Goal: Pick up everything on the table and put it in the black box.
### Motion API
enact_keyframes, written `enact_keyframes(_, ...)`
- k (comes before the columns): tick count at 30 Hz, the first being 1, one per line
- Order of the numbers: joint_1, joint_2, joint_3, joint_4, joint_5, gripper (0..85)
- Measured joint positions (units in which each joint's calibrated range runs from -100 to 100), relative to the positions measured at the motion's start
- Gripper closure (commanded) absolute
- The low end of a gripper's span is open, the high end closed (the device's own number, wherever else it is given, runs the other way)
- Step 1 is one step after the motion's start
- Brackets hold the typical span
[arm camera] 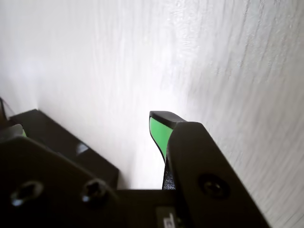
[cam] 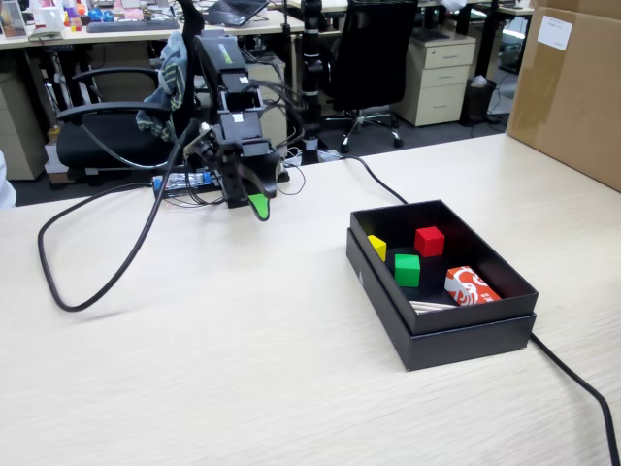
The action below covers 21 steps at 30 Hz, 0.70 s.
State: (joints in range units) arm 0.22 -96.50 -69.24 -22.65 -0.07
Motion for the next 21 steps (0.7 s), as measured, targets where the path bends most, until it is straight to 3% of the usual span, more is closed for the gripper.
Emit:
enact_keyframes(5, -0.1, -0.5, -18.8, 20.3, -2.5, 37.0)
enact_keyframes(8, 0.1, -0.6, -23.1, 26.5, -3.3, 37.0)
enact_keyframes(21, 0.3, -1.0, -27.5, 30.2, -3.6, 37.0)
